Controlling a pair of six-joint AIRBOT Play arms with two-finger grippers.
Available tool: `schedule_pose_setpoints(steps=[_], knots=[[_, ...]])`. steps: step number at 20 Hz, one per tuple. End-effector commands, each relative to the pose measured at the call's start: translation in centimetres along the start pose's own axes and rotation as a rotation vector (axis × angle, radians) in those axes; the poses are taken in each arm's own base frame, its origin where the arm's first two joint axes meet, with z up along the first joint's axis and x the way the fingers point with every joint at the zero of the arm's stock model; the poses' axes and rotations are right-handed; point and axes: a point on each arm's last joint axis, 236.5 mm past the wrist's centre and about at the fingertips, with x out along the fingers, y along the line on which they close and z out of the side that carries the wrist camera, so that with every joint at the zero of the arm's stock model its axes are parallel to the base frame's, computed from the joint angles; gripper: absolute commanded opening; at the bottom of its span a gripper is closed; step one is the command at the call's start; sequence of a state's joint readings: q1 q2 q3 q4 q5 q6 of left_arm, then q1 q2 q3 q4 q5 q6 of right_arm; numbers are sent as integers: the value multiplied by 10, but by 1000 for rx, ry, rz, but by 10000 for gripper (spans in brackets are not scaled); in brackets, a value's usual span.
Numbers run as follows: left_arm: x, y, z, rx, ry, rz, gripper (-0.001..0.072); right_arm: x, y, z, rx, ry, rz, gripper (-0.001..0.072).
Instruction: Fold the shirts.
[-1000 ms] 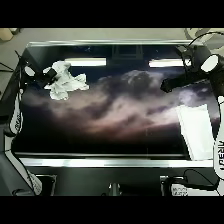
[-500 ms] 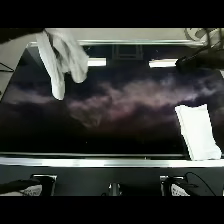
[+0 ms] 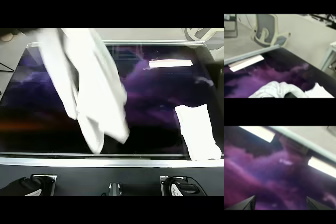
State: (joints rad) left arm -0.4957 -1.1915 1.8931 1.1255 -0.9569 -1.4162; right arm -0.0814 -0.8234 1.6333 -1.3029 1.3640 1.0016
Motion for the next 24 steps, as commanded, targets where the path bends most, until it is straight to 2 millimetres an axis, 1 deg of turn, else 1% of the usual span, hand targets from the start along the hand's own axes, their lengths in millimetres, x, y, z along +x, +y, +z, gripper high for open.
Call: schedule_pose_setpoints(steps=[1,3,4,6,7,8,9,10,11,12,13,14,15,16,17,18,19,20,21,22,23,24], knots=[[65,-29,-106,-41,267,-99,38,-13,28,-62,52,259,104,673],[109,-48,-205,-97,467,-137,38,-3,17,-90,47,383,80,673],[123,-60,-253,-132,562,-146,38,5,11,-99,42,424,72,673],[139,-85,-349,-175,752,-165,39,25,10,-115,40,494,99,673],[143,-98,-384,-197,825,-185,86,36,12,-123,48,528,122,673],[145,-108,-408,-215,883,-203,423,46,13,-130,55,558,144,673],[145,-111,-414,-232,911,-209,713,56,14,-137,58,589,165,673],[144,-102,-408,-224,915,-199,720,65,15,-143,53,613,184,673],[140,-81,-392,-192,916,-168,720,74,17,-149,53,635,209,673],[131,-52,-372,-155,920,-118,719,82,25,-153,62,646,249,673],[117,-12,-349,-129,924,-32,719,92,39,-156,82,642,312,674],[97,26,-331,-111,933,53,719,100,56,-160,100,633,387,676],[70,66,-319,-112,958,146,719,108,78,-167,124,627,473,681],[41,97,-316,-139,1000,224,719,114,98,-177,149,625,551,701],[11,122,-322,-197,1050,282,719,119,118,-192,175,637,622,711],[-12,139,-335,-260,1090,321,719,124,134,-211,200,660,670,713],[-35,151,-355,-321,1131,357,719,126,145,-230,225,695,698,714],[-55,156,-378,-378,1173,379,720,125,156,-248,250,737,720,713],[-73,156,-405,-438,1218,389,720,123,166,-265,265,774,743,713],[-86,152,-426,-480,1248,386,720,120,175,-279,271,803,768,713],[-96,149,-446,-515,1261,389,720,118,181,-289,278,825,785,712],[-101,146,-461,-550,1259,392,720,115,186,-296,283,841,798,710]])
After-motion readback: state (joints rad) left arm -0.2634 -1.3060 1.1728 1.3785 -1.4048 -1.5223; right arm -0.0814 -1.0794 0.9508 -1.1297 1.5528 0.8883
